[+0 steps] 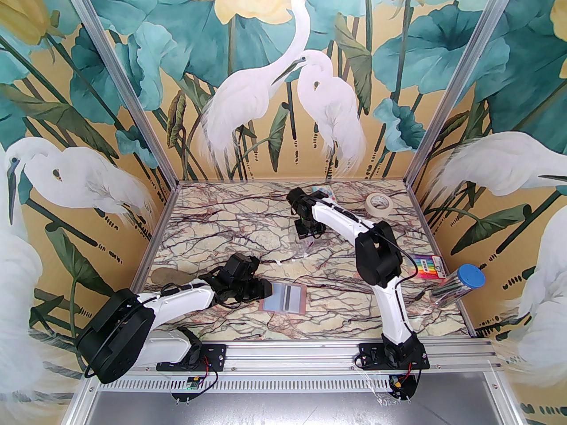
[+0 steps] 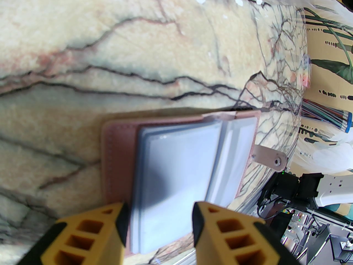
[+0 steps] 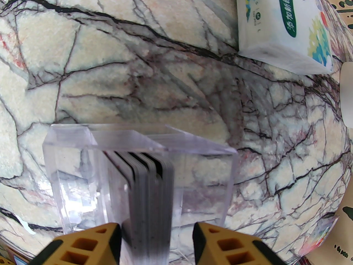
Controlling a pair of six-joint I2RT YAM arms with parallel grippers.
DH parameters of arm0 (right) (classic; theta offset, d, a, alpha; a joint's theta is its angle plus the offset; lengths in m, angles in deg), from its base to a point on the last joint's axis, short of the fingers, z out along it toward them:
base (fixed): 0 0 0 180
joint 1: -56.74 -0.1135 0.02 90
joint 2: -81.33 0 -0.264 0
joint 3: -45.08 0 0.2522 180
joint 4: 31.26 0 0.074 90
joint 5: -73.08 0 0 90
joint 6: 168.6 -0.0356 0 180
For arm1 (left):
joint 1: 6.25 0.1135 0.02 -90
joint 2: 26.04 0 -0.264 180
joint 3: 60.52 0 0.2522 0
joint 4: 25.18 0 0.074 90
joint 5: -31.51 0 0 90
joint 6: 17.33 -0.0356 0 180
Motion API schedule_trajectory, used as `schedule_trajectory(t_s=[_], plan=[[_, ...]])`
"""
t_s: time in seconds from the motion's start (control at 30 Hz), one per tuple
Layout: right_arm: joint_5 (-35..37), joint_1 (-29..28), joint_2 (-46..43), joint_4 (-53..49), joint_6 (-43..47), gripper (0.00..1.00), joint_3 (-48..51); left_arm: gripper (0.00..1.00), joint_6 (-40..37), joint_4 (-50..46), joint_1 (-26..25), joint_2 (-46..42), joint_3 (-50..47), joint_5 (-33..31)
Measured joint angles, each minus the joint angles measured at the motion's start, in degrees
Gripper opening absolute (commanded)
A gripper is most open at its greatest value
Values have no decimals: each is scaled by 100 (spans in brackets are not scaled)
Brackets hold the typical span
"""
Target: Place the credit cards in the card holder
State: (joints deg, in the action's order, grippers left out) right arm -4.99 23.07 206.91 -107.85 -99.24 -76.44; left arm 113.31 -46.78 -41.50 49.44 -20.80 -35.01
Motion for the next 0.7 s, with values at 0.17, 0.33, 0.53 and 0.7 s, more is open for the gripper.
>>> schedule_trajectory(t_s=[0.17,0.33,0.53,0.7], plan=[[109,4,0,-72,0,49,-31,45,0,0,0,0,0,0],[205,4,0,-127,2,48,-37,44,0,0,0,0,0,0],[310,4,0,-181,44,46,-63,44,0,2,0,0,0,0],[352,4,-2,-249,87,44,-98,44,0,2,0,0,0,0]])
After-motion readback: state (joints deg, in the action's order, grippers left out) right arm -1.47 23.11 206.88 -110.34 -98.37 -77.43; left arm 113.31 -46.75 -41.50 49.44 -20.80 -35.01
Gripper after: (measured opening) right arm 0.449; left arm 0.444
